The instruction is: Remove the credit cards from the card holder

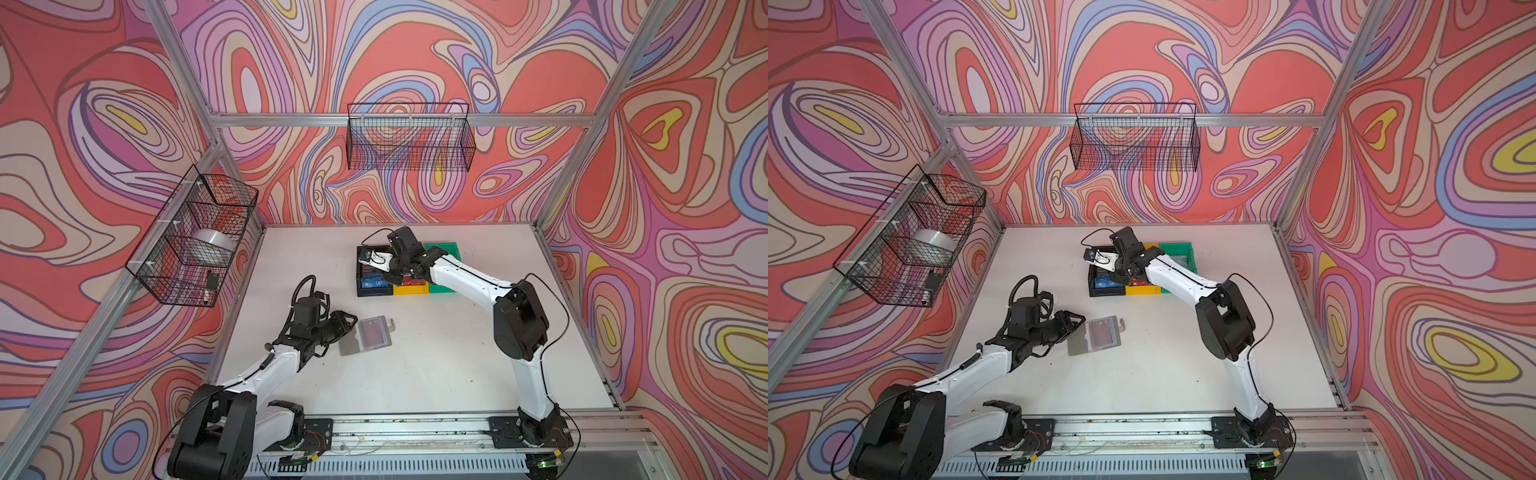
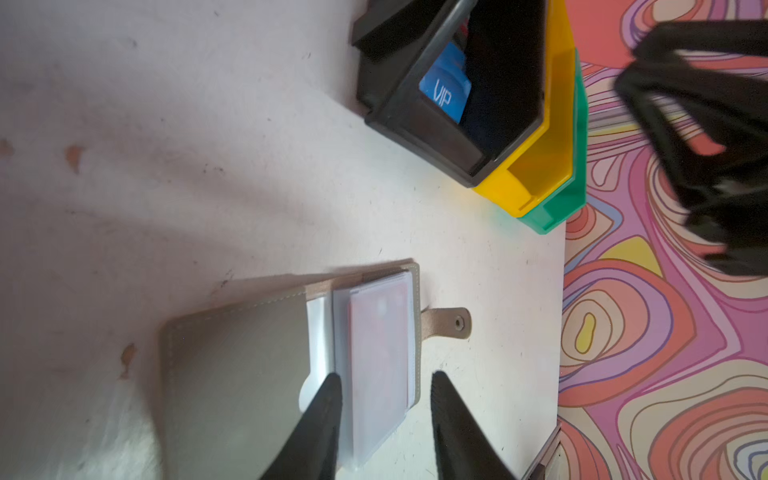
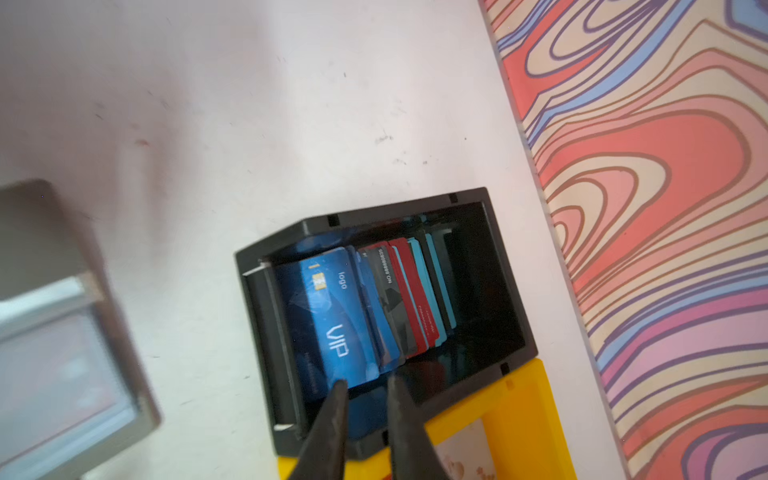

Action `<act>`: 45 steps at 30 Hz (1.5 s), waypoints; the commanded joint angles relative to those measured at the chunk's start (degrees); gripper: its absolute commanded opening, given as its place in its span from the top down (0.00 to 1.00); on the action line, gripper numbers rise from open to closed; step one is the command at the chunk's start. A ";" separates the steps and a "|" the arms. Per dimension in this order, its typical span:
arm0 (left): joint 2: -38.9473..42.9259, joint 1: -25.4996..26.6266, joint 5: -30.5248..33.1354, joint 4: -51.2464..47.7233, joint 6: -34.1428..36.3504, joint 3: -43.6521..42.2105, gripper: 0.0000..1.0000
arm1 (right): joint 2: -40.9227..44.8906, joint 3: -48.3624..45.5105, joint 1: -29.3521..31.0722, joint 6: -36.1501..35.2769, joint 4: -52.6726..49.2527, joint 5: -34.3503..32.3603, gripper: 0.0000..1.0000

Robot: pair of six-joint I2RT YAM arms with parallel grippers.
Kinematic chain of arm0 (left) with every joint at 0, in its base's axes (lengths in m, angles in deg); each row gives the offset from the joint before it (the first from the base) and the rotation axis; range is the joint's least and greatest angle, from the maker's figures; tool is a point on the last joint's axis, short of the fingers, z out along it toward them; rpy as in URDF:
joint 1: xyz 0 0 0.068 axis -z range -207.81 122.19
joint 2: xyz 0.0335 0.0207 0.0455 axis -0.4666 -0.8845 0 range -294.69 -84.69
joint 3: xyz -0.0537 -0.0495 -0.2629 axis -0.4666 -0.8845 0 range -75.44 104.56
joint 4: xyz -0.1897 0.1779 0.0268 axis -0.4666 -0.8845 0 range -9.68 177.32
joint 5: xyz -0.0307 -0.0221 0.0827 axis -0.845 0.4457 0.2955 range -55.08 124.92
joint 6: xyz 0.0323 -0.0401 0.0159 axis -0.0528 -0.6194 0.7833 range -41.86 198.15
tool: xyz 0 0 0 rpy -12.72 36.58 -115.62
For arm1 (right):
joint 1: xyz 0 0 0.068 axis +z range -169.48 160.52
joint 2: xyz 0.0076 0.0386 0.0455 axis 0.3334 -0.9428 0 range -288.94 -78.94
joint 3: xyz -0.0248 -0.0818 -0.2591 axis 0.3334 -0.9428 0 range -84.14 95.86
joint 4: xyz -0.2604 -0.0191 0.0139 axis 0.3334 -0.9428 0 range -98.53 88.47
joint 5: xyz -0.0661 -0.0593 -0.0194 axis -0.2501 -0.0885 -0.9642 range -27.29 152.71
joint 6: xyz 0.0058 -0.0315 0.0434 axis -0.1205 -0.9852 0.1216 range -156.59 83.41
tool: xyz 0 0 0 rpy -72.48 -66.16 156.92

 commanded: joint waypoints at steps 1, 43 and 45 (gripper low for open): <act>0.09 -0.37 0.00 -5.03 0.62 1.35 0.72 | 3.90 -4.91 -0.06 11.45 -3.24 8.95 0.89; -8.66 -0.19 3.24 -11.84 -0.90 1.31 1.00 | -6.55 -15.03 1.51 25.22 -4.76 24.81 1.00; -9.47 -0.11 2.92 -10.74 -1.14 1.15 1.00 | -7.04 -14.90 1.51 25.39 -4.49 25.28 1.00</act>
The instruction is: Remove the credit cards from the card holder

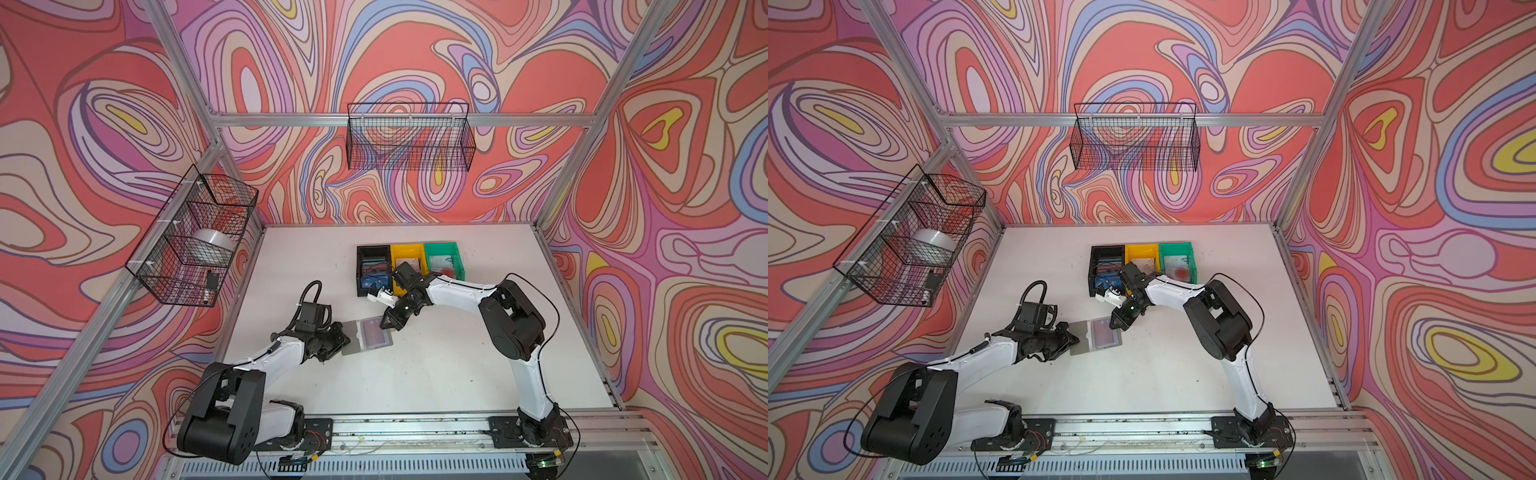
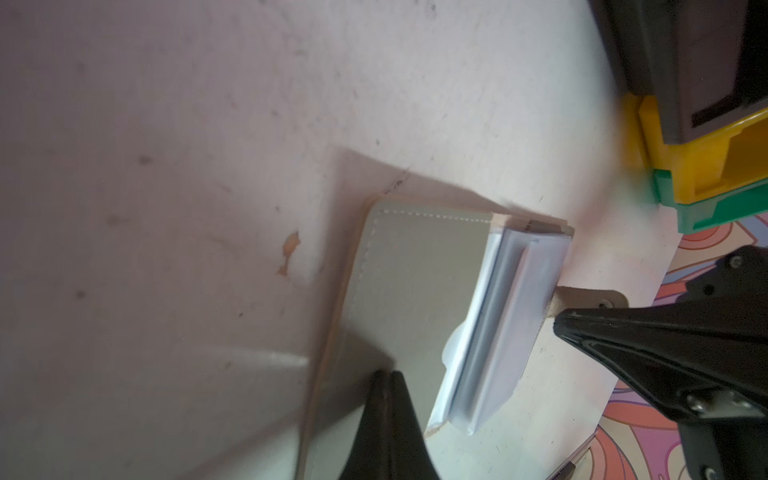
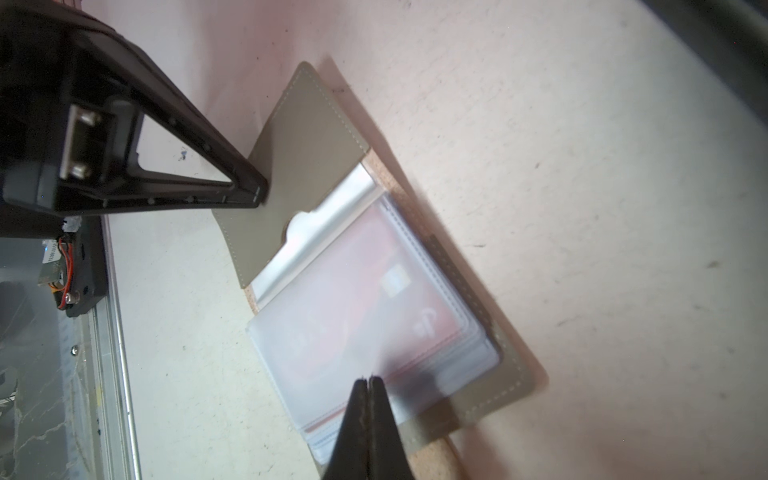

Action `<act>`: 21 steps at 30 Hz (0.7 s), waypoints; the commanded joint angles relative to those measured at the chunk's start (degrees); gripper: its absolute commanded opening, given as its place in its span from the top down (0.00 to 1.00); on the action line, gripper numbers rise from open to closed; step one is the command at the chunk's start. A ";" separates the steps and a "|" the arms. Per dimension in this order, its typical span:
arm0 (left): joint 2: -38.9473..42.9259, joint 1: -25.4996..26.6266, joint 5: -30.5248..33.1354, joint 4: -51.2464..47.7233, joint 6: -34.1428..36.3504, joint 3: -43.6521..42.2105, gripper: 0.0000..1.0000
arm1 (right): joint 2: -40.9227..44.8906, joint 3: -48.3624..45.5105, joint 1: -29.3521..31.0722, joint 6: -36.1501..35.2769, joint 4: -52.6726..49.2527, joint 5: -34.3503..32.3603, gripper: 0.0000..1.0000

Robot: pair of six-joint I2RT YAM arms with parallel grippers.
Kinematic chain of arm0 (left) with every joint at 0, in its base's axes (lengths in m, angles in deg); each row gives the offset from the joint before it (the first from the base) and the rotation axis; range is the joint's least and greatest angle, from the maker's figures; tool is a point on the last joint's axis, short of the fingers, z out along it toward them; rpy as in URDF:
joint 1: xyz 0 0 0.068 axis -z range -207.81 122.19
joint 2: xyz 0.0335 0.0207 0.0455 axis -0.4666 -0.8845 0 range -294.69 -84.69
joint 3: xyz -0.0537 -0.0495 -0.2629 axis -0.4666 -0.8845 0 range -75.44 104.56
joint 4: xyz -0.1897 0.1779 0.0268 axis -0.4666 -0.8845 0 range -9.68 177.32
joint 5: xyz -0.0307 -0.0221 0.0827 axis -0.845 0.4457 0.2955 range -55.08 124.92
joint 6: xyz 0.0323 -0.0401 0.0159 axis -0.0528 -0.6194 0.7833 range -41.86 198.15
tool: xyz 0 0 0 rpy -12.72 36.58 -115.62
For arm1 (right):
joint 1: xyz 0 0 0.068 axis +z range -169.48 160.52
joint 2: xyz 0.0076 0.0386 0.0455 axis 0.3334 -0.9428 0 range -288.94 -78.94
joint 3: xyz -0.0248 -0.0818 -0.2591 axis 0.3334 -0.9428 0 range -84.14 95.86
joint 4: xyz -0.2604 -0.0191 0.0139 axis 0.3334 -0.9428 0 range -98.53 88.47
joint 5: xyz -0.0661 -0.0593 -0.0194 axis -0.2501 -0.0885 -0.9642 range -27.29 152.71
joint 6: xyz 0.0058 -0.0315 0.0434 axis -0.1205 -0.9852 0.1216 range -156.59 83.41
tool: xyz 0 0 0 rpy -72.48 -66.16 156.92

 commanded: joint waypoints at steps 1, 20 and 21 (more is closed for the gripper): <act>-2.20 0.02 0.19 1.74 -0.90 -1.04 1.00 | -2.39 0.91 0.17 0.80 0.18 0.83 1.00; -6.12 0.49 -2.29 6.62 -1.19 -0.58 1.00 | -7.08 3.84 0.31 2.53 -0.91 1.22 1.00; -6.55 0.55 -2.70 6.95 -1.12 -0.37 1.00 | -7.32 4.10 0.27 2.54 -1.20 1.30 1.00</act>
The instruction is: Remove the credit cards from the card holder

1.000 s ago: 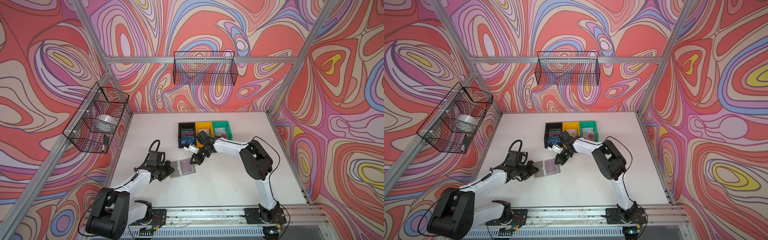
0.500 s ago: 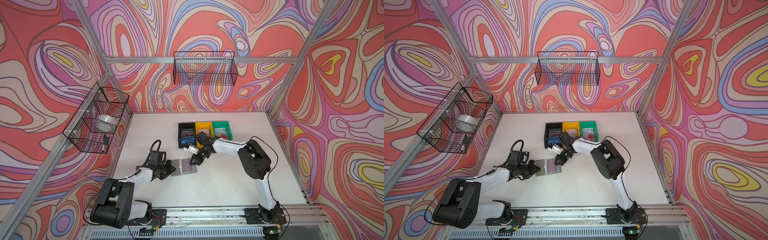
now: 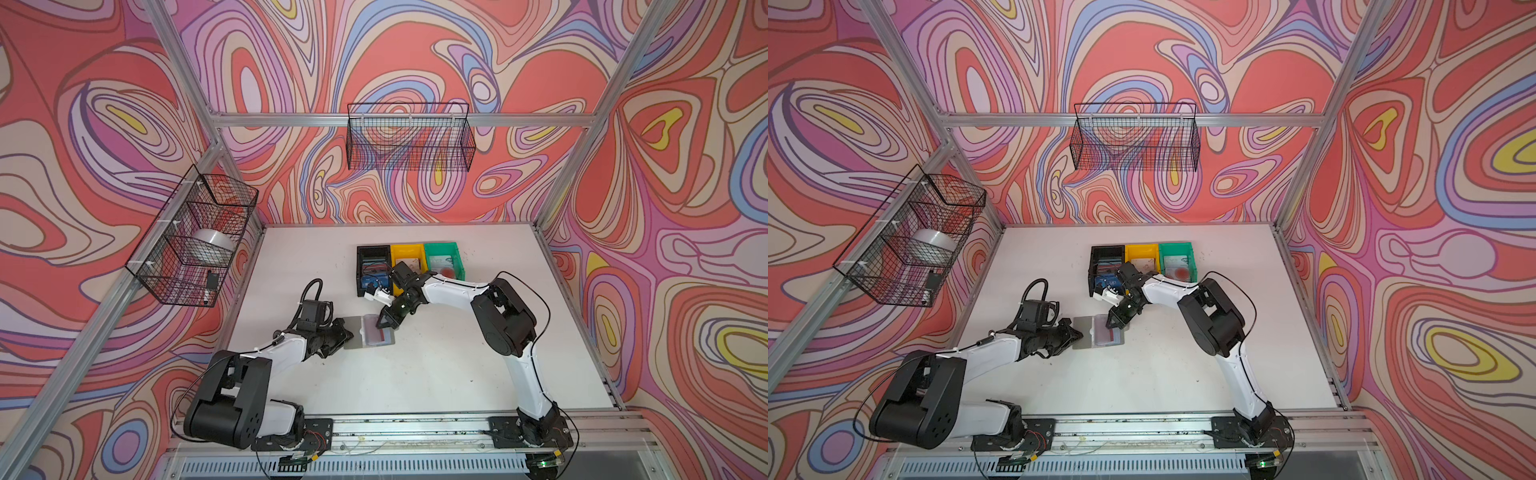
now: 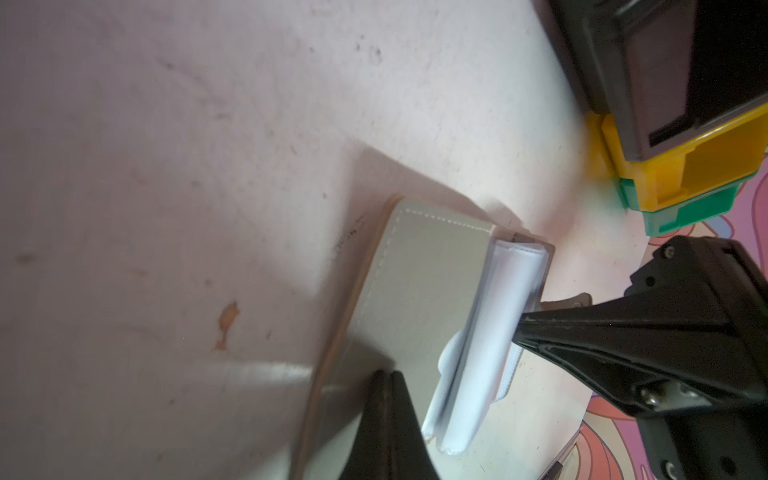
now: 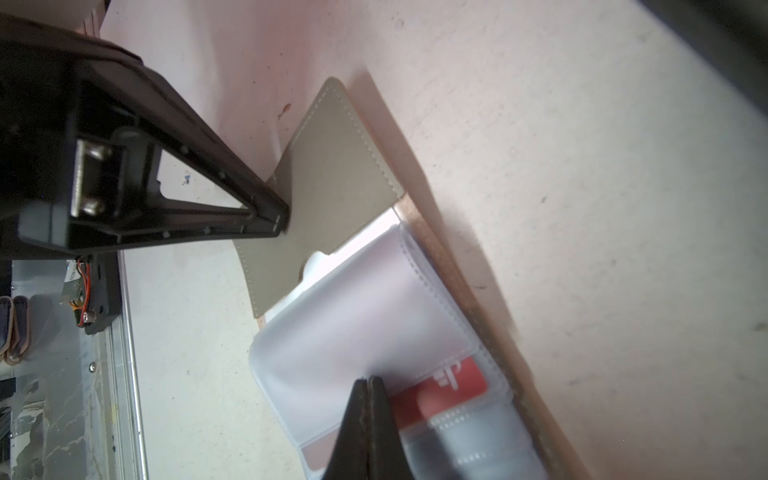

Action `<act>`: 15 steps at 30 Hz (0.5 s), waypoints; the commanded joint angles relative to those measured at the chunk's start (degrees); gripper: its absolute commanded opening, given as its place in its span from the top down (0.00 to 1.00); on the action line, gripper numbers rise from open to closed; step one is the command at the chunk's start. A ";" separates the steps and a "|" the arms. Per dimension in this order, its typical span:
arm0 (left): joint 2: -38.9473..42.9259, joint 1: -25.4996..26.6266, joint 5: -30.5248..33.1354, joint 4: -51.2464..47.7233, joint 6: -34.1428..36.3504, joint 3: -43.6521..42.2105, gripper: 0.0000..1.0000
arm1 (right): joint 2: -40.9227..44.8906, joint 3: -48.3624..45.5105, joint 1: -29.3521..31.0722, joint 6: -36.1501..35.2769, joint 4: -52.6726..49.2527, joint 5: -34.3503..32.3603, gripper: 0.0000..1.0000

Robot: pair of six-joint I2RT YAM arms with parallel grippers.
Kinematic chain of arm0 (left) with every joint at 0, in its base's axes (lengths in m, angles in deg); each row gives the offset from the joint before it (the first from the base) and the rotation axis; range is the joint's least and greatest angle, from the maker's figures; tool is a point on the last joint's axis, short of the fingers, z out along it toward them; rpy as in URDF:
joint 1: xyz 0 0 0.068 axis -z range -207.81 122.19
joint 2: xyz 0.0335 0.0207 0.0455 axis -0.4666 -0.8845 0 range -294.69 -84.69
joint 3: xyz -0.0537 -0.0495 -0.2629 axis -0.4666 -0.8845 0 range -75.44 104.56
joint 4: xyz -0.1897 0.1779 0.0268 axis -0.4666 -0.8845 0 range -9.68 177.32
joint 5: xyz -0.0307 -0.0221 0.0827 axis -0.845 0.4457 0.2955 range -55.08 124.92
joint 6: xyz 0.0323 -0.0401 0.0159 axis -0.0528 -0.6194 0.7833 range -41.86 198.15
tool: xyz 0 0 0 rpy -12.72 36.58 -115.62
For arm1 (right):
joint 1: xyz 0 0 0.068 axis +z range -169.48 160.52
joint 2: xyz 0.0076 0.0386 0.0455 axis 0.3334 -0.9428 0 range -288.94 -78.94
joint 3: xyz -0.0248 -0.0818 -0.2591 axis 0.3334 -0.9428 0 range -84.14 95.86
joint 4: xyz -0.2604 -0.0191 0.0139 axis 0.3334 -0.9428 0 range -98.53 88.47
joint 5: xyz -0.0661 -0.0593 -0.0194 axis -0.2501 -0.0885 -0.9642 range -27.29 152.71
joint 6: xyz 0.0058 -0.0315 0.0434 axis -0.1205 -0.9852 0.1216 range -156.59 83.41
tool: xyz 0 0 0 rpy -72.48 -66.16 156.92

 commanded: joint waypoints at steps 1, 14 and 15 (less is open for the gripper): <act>-2.91 0.61 -0.63 -0.01 -0.65 -0.19 1.00 | -3.77 0.55 0.29 0.41 -1.56 -1.54 1.00; -7.01 1.71 -2.66 3.83 -1.12 0.62 1.00 | -6.49 3.55 0.68 1.38 -1.95 -0.34 1.00; -7.28 1.80 -2.90 4.13 -1.21 0.71 1.00 | -6.79 3.97 0.75 1.46 -2.13 -0.24 1.00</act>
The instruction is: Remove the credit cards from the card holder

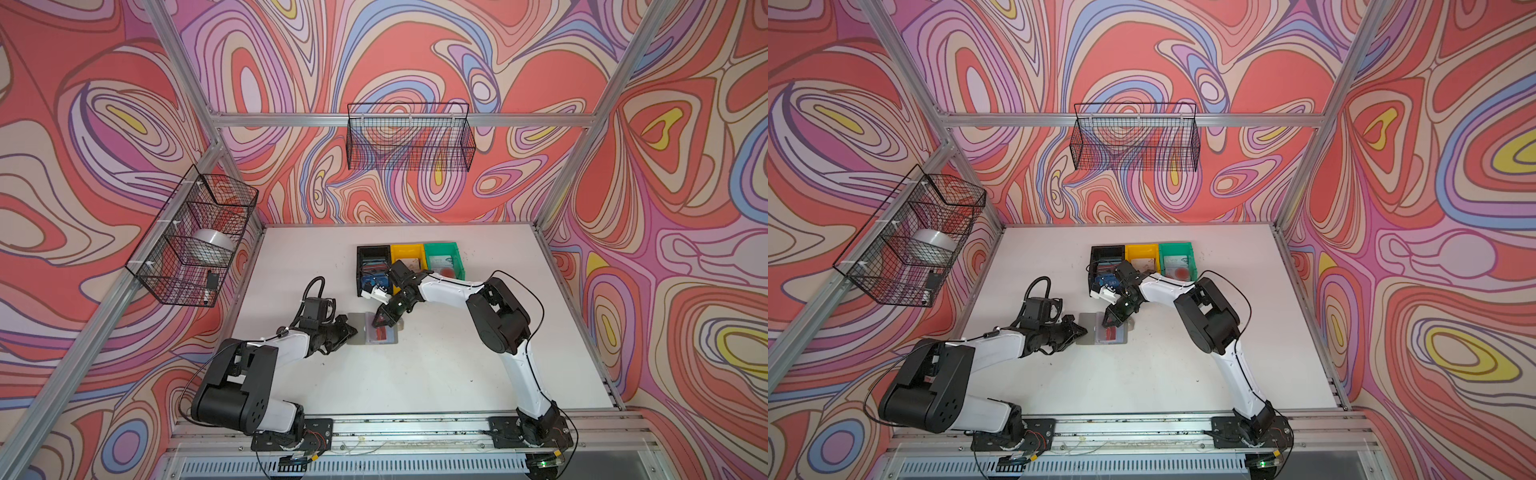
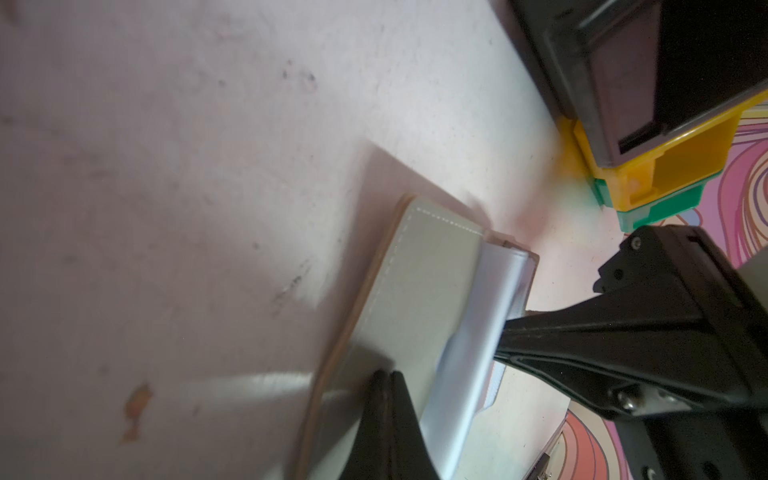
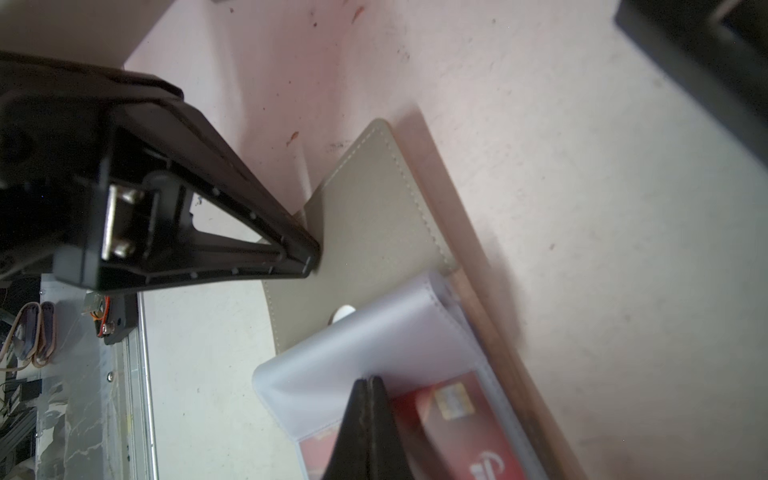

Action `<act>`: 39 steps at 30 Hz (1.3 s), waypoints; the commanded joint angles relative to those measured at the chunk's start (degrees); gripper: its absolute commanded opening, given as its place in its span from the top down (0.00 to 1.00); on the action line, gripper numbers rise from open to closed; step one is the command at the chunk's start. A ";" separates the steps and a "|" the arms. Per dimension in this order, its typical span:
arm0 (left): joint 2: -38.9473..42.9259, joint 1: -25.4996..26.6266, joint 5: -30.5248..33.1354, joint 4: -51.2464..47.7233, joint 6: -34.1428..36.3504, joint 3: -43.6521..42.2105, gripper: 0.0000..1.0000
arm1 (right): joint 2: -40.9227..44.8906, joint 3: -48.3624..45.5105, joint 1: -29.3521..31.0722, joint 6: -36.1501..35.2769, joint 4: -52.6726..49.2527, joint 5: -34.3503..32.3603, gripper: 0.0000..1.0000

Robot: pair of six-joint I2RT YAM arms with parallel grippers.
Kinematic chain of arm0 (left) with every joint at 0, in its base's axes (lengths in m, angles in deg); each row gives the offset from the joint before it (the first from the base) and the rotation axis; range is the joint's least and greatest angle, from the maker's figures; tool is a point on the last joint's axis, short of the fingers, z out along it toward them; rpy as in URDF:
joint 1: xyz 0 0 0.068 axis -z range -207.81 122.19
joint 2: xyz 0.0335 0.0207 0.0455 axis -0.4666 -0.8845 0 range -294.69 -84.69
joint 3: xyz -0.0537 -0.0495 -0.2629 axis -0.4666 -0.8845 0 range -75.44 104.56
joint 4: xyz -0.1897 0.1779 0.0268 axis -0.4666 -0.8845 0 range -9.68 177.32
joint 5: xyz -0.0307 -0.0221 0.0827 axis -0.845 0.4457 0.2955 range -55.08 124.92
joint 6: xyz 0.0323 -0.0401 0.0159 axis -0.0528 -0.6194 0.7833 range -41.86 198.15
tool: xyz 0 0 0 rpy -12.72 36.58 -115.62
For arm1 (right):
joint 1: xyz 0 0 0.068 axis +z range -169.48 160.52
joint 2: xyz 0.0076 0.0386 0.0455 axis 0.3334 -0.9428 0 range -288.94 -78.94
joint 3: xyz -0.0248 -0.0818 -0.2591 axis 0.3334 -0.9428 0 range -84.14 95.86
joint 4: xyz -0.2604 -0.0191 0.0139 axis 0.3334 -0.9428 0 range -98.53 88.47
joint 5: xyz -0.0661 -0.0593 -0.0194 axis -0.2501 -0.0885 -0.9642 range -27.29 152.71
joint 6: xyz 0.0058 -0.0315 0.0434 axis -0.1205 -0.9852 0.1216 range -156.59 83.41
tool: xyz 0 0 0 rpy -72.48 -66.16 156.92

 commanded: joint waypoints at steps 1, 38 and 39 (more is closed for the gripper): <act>-2.92 1.37 -0.62 -1.49 -0.80 -0.23 1.00 | -4.10 0.49 0.75 0.59 -1.78 -2.52 1.00; -4.08 1.92 -8.21 13.70 -8.13 0.47 1.00 | -2.18 0.33 3.06 1.95 -0.78 -1.99 1.00; -4.17 1.96 -7.85 13.35 -7.85 0.58 1.00 | -2.19 0.21 3.08 1.90 -0.78 -1.86 1.00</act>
